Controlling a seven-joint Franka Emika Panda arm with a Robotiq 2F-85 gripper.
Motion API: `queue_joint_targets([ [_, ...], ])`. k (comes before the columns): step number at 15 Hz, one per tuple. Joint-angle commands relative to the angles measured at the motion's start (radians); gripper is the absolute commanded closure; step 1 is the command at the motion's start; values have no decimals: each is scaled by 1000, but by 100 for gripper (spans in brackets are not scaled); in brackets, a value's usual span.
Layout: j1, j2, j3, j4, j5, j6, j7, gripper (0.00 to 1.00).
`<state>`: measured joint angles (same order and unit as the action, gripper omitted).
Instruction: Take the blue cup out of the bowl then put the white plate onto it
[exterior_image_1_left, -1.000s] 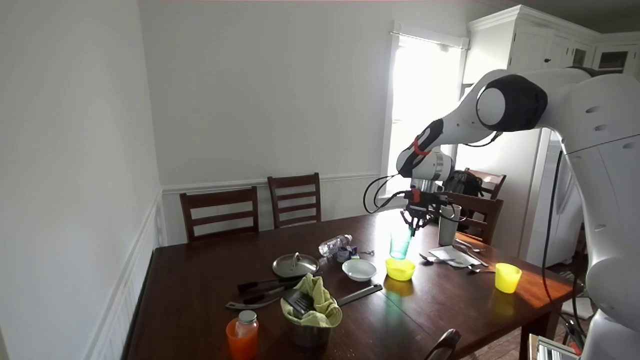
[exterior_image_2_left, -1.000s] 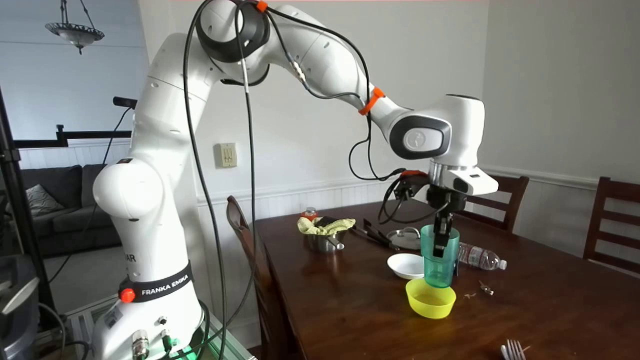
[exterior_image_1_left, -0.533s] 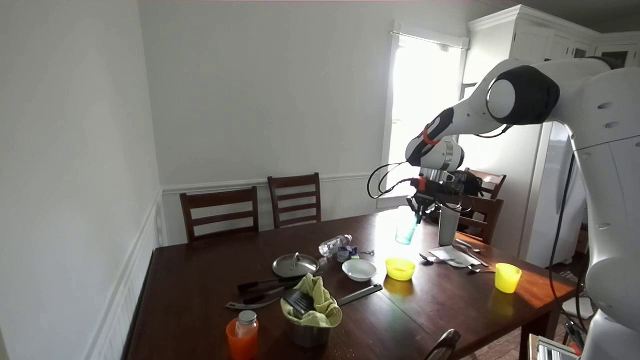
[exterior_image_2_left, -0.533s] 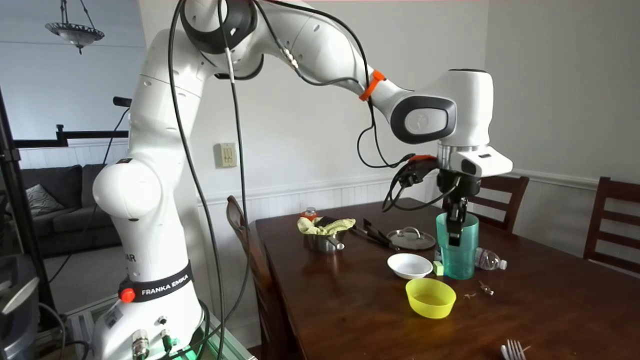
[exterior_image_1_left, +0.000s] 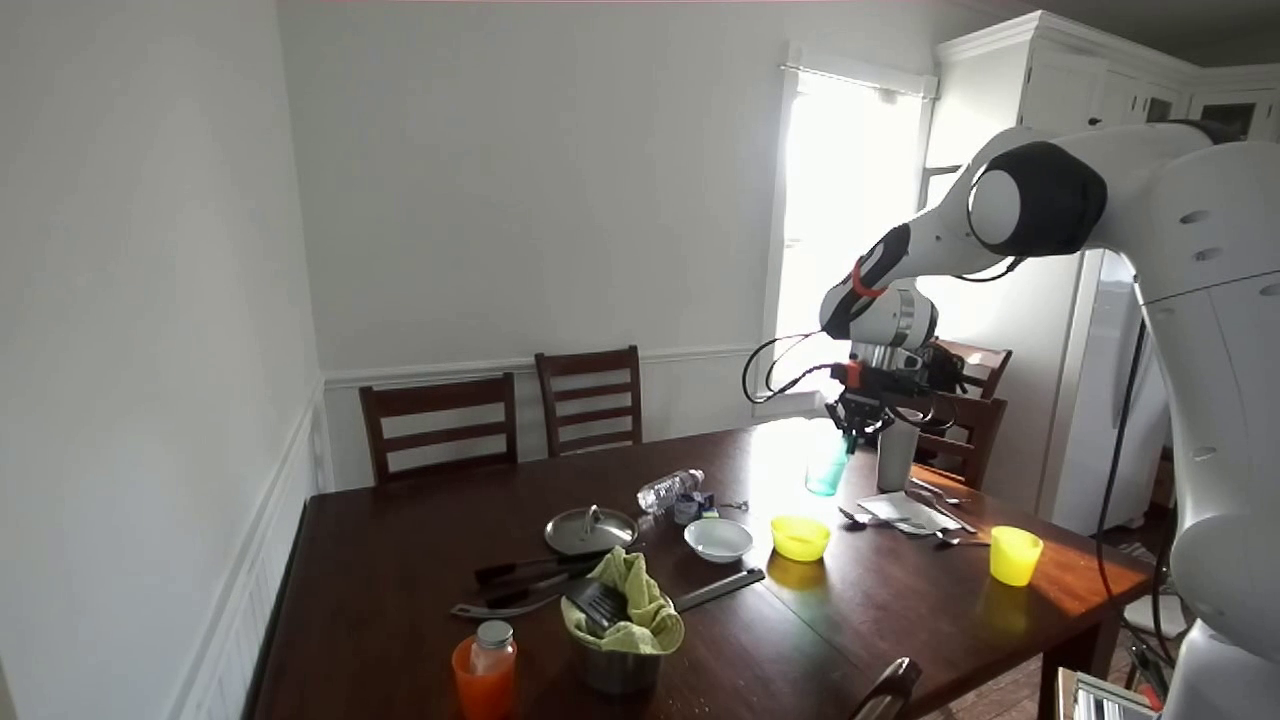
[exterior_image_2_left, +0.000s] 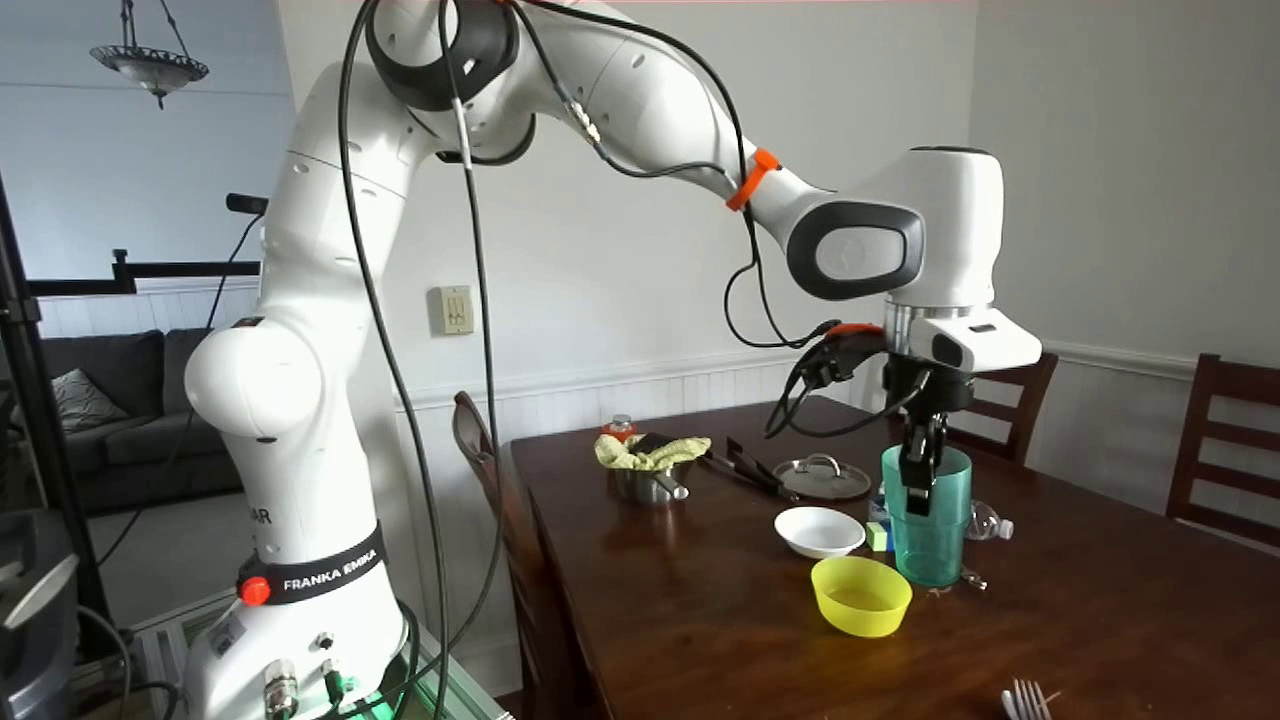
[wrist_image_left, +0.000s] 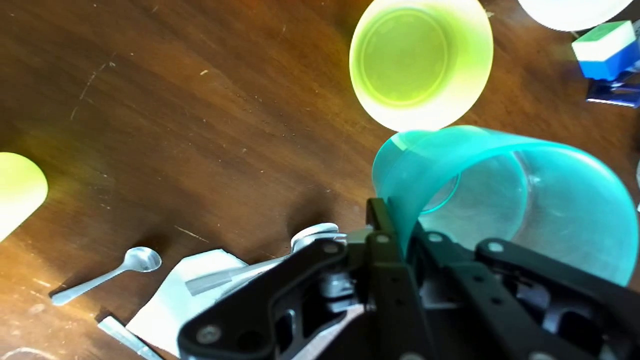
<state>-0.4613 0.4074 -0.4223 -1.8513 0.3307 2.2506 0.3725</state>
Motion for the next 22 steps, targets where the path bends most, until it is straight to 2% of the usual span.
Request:
queue_joint_targets([
  [1, -9, 1, 9, 5, -5, -2, 4, 99],
  [6, -48, 82, -7, 104, 22, 15, 79, 99],
  [9, -94, 148, 4, 191, 46, -16, 86, 99],
  [16, -190, 303, 65, 386, 102, -91, 108, 99],
  [22, -222, 402, 108, 501, 101, -149, 149, 99],
])
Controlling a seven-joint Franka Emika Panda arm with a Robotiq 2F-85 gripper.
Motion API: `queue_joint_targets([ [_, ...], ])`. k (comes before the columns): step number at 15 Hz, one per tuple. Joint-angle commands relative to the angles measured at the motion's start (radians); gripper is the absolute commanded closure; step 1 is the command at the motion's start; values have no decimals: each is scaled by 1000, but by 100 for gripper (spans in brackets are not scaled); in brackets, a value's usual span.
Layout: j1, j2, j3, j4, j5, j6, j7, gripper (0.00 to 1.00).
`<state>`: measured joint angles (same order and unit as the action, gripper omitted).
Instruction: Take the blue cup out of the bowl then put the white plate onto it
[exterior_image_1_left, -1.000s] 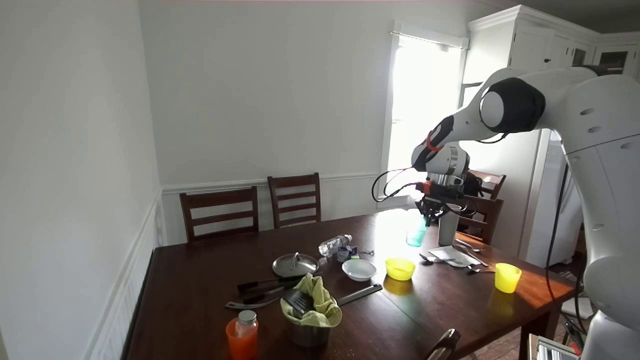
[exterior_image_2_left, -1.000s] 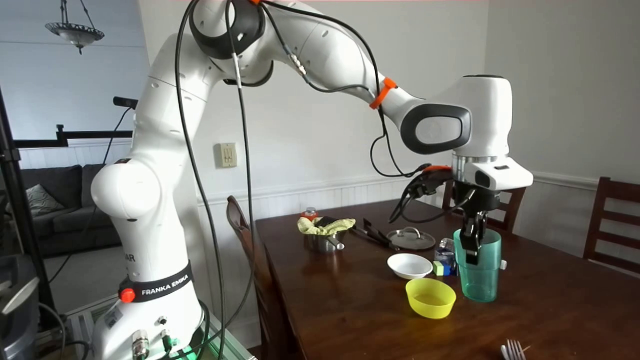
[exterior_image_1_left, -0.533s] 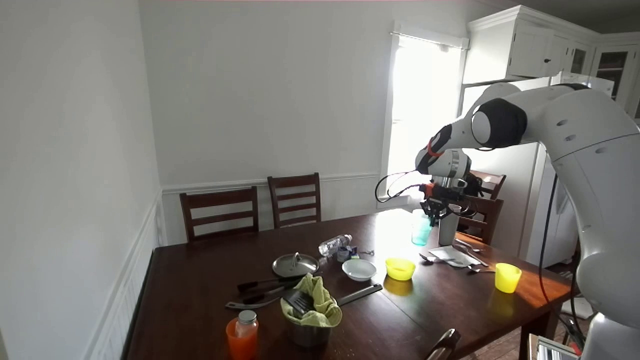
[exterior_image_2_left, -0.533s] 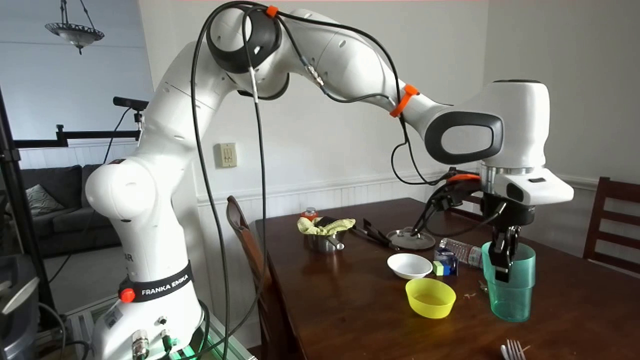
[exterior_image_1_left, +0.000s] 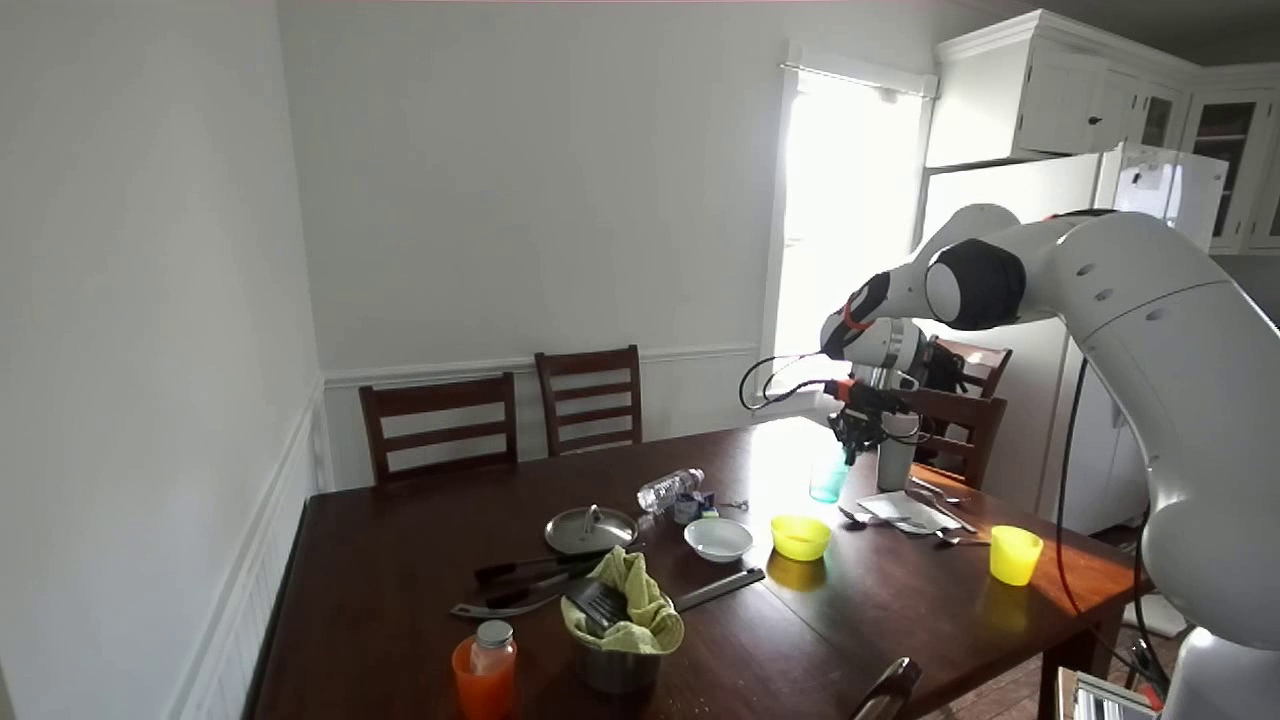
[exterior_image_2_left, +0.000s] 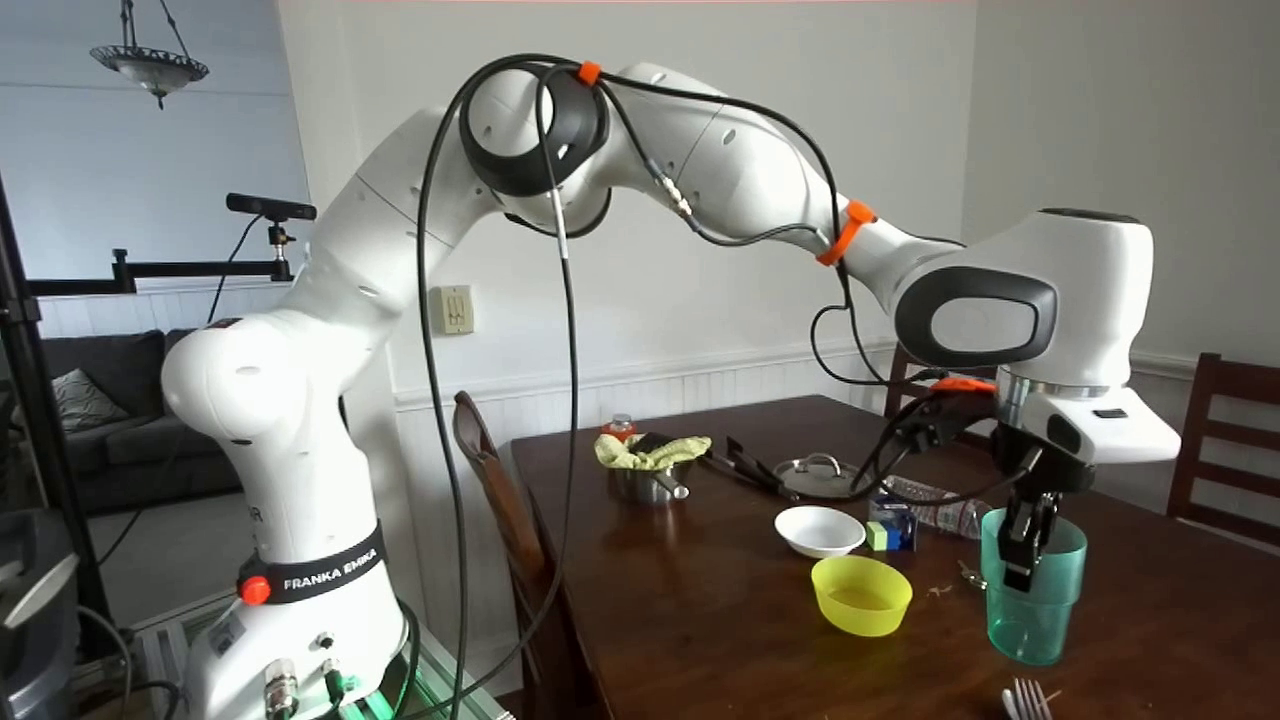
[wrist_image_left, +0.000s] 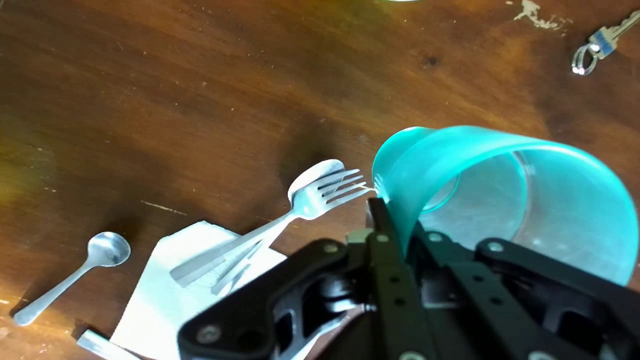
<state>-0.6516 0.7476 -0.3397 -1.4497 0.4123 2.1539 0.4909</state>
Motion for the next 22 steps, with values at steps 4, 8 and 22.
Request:
queue_joint_targets([
  [4, -40, 103, 39, 153, 18, -70, 39, 99],
  [8, -53, 140, 54, 202, 15, -99, 37, 99],
  [22, -29, 124, 51, 218, 15, -104, 76, 21],
])
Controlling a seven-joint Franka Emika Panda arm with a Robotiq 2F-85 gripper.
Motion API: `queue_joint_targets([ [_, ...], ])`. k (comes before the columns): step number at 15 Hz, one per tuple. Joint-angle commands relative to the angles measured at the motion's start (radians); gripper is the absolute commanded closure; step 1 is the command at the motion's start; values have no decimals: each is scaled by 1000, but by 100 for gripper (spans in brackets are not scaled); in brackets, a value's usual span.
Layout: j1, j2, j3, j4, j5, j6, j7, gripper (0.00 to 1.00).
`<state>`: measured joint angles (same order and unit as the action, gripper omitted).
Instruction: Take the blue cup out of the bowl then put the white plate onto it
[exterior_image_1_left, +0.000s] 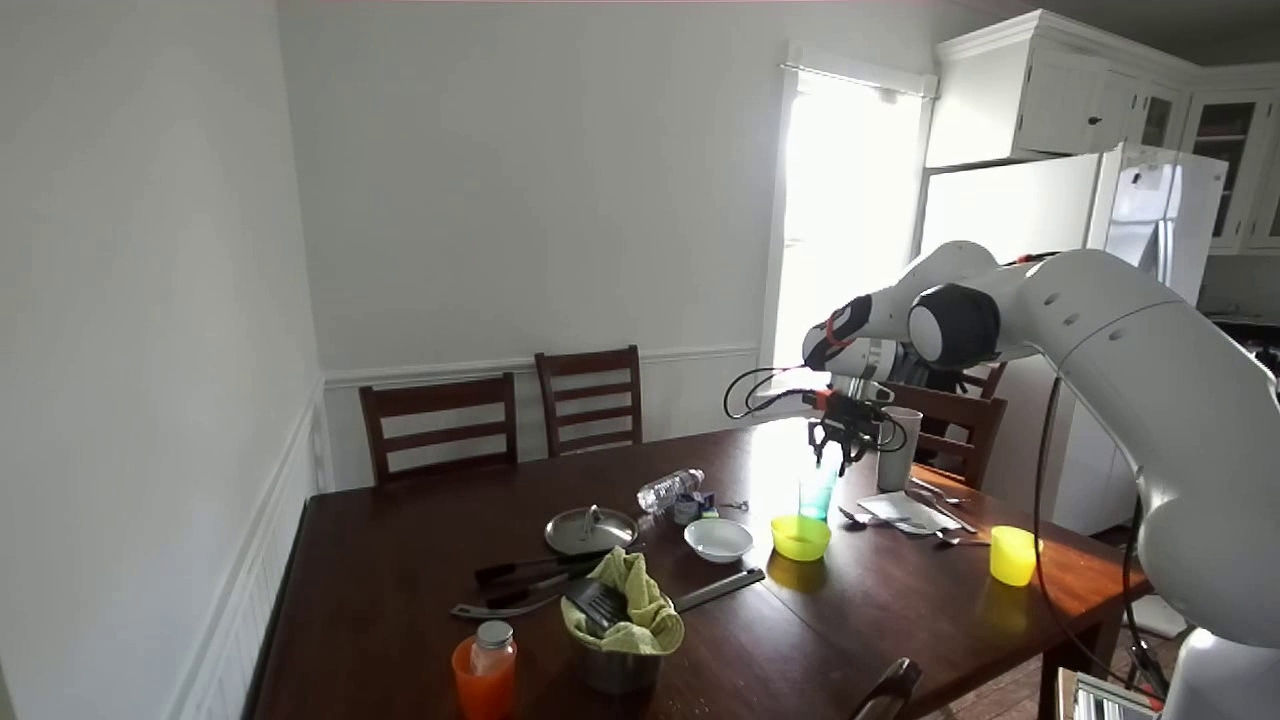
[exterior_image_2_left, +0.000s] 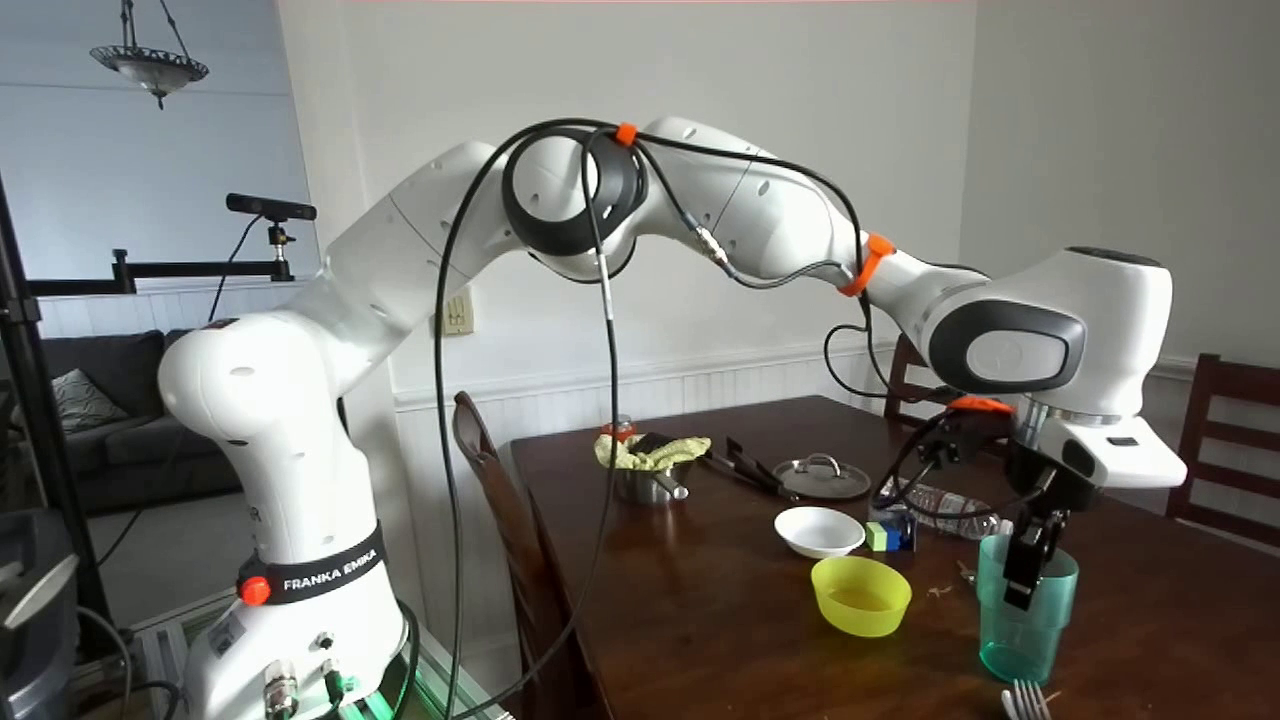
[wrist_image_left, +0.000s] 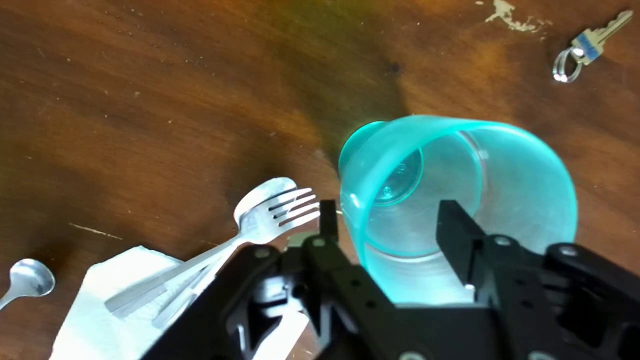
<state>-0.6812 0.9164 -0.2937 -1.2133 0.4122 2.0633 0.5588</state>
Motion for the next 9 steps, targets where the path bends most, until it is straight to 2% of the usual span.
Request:
queue_joint_targets([
  [1, 8, -65, 1, -33, 13, -9, 12, 13],
  [3, 20, -107, -2, -60, 5, -7, 1, 0],
  [9, 71, -243, -1, -164, -65, -111, -148, 0],
])
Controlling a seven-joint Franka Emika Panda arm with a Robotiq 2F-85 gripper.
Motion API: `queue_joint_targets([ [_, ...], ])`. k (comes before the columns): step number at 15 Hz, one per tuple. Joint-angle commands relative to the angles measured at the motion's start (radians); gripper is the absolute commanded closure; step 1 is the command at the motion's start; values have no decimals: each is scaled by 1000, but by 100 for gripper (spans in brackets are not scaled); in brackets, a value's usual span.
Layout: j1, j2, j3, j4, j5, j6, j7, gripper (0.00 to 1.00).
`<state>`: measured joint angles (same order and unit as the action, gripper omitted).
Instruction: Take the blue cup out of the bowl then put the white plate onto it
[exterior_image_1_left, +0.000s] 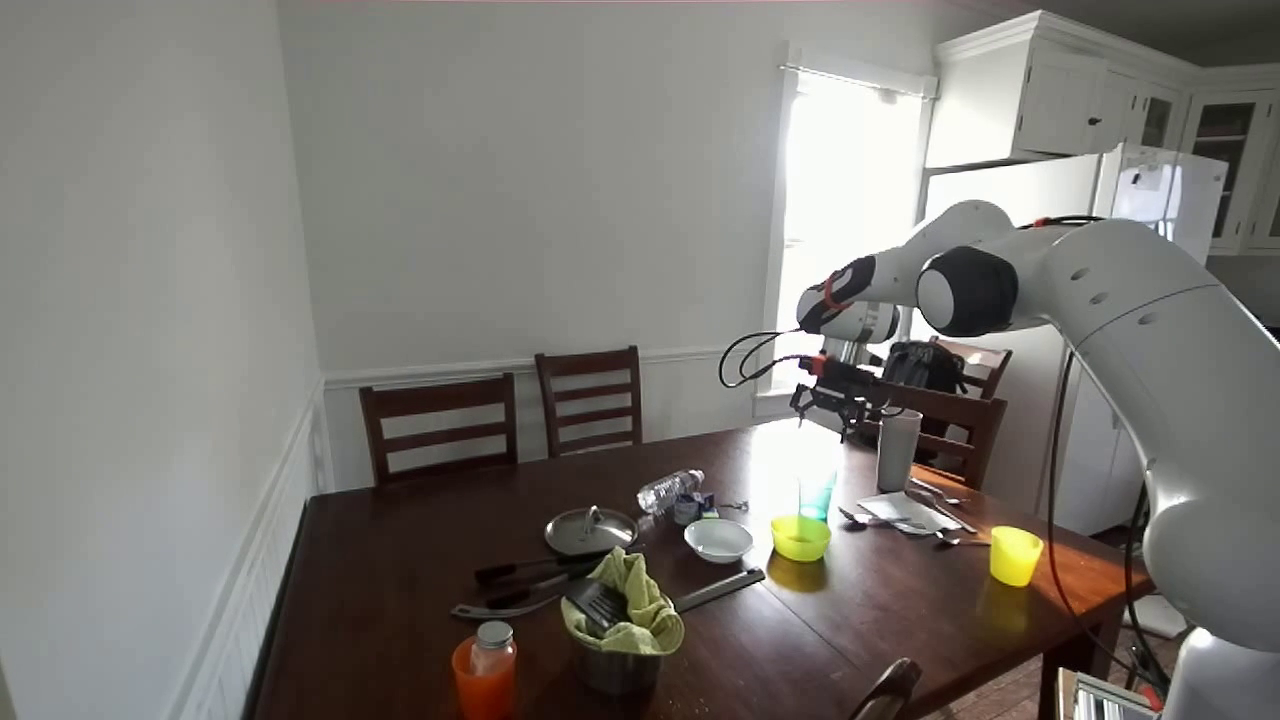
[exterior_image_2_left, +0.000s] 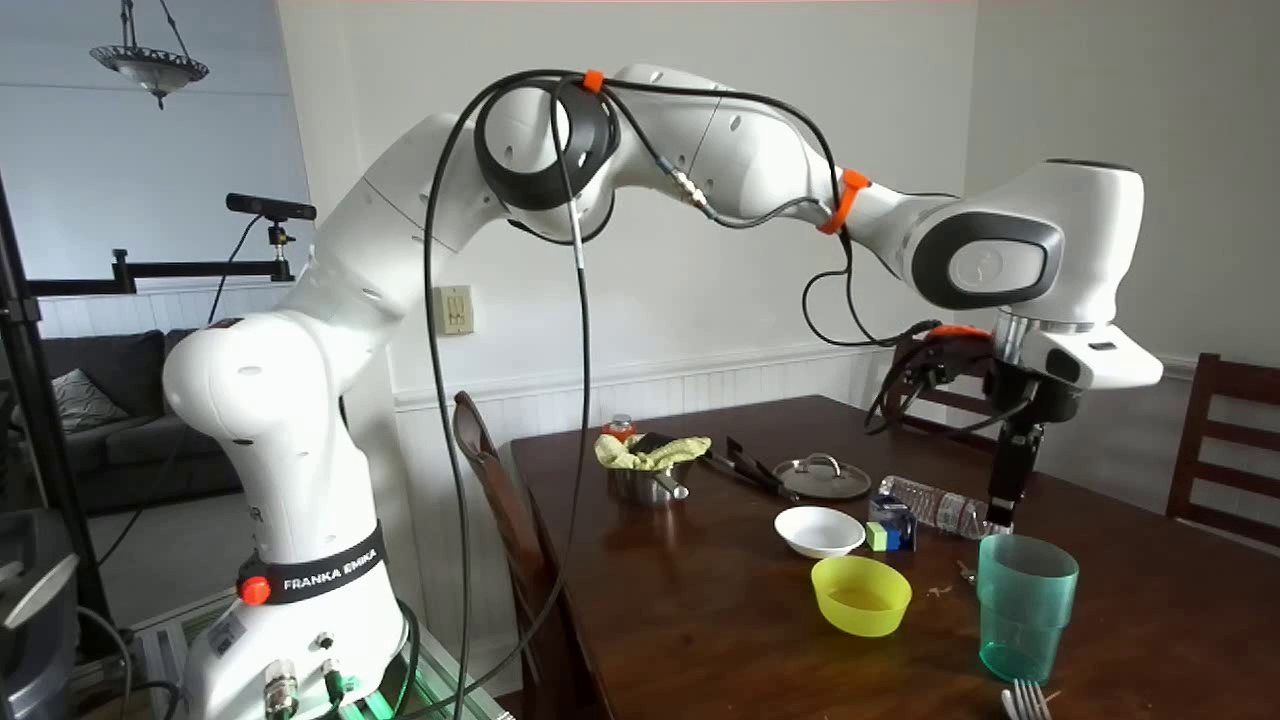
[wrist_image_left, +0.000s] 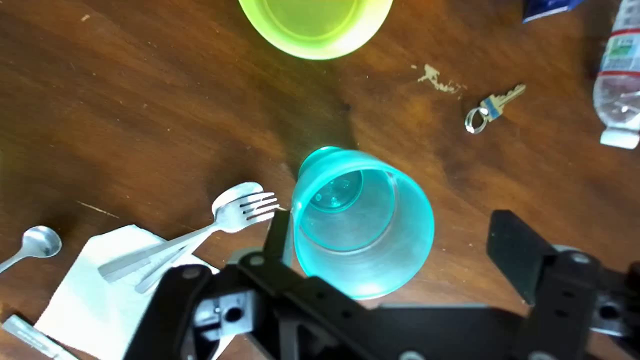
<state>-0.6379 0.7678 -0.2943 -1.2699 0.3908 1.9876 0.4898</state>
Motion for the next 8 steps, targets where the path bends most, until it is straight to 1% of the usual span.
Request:
queue_joint_targets([
  [1, 40, -118, -2, -131, -63, -40, -112, 0],
  [5, 86, -177, 2, -232, -132, 0, -245, 0],
  [8, 119, -208, 11, -310, -143, 40, -310, 0],
])
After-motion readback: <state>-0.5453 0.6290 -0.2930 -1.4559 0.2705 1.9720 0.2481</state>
